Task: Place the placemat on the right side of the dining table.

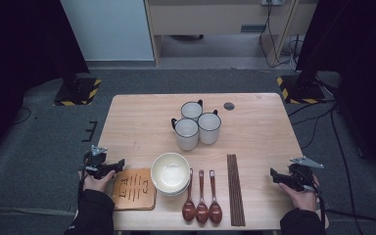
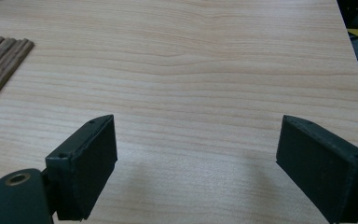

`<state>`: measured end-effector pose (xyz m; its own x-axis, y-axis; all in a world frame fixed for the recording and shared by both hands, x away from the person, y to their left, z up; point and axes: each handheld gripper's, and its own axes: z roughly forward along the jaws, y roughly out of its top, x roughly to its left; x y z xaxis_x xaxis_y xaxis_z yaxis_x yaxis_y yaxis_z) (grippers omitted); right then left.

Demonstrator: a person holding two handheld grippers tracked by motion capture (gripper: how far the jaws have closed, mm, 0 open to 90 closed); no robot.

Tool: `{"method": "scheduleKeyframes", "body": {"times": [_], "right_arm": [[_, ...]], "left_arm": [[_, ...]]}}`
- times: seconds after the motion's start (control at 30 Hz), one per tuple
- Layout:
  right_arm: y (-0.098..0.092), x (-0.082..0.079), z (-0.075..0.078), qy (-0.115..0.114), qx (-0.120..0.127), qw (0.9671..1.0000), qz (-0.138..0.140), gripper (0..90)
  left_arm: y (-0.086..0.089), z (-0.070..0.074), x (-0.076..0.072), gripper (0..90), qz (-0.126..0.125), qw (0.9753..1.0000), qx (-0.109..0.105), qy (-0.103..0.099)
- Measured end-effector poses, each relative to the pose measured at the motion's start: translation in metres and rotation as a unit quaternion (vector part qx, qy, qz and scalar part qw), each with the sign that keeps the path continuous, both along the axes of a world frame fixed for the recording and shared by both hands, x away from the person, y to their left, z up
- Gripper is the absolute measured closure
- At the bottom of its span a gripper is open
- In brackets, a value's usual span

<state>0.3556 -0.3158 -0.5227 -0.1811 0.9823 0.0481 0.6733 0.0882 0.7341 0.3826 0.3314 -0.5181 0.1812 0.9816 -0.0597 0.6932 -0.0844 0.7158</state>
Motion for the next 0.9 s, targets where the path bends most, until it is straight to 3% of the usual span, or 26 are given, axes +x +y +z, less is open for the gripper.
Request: {"method": "scheduleKeyframes", "body": {"times": [0.27, 0.5, 0.6, 0.9], "right_arm": [[0.014, -0.011, 0.013, -0.006, 0.006, 0.9998, 0.019, 12.2], [0.03, -0.022, 0.023, -0.019, 0.004, 0.999, 0.042, 12.1], [0.036, -0.024, 0.026, -0.023, -0.001, 0.9985, 0.05, 12.0], [0.05, -0.031, 0.027, -0.024, -0.007, 0.997, 0.073, 11.2]], "left_arm": [[-0.004, 0.016, -0.024, 13.6, 0.002, 0.9992, -0.025, -0.032], [-0.011, 0.021, -0.044, 11.1, -0.009, 0.999, -0.028, -0.035], [-0.017, 0.02, -0.051, 11.3, -0.016, 0.9991, -0.015, -0.035], [-0.026, 0.008, -0.061, 12.1, -0.021, 0.9997, -0.003, -0.011]]}}
